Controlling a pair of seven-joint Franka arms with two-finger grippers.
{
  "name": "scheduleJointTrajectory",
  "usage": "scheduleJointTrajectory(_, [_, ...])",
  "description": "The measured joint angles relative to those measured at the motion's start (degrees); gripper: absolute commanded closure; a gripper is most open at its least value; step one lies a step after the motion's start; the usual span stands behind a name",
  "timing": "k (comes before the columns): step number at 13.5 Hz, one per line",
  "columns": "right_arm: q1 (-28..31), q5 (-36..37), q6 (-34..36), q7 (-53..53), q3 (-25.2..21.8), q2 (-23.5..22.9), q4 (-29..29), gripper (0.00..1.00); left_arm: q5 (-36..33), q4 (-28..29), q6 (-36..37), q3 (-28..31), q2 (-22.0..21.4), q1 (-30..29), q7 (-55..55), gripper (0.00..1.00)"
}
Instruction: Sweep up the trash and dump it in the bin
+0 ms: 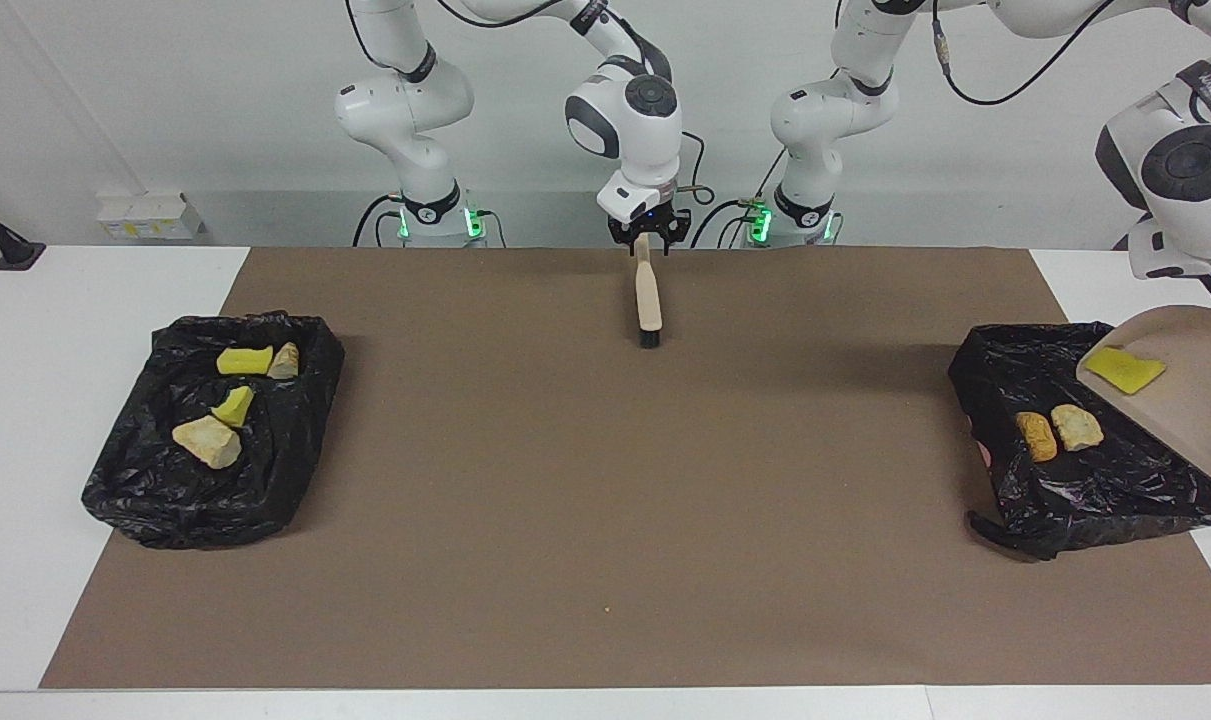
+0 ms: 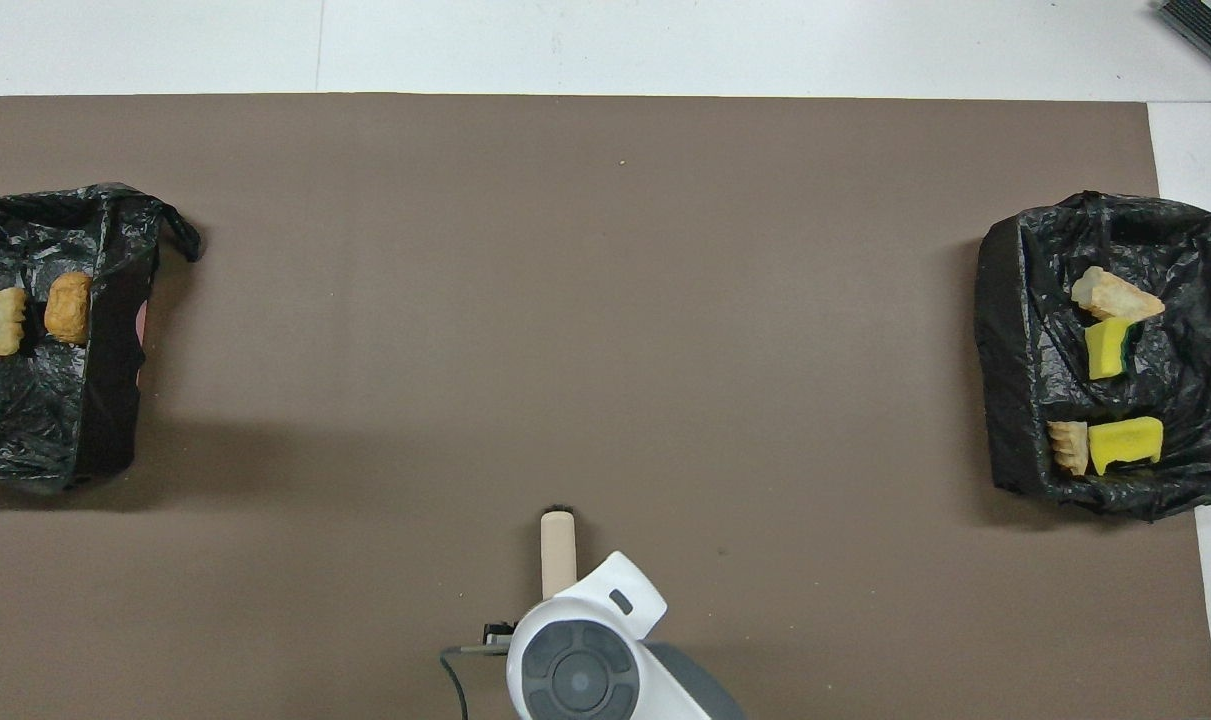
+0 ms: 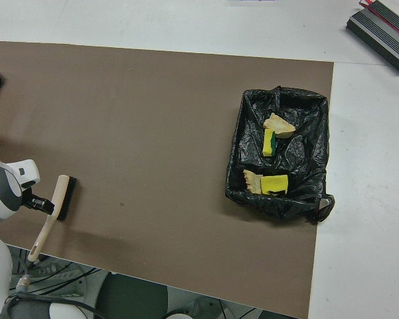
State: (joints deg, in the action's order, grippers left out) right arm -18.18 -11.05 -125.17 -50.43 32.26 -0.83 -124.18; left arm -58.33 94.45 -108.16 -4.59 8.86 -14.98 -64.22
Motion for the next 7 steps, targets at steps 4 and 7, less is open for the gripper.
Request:
scheduleJointTrajectory(4, [11.0, 4.0, 0.0, 5.6, -0.5, -0.4, 5.2, 0.14, -5.2, -2.8, 0.0, -0.1, 1.8, 1.4, 0.0, 1.0])
scheduleJointTrajectory(7, [19.3, 9.7, 0.0, 7.6, -0.7, -0.6, 8.5, 0.03, -8.2, -3.3, 2.1, -0.1, 2.1, 4.2, 2.8, 1.0])
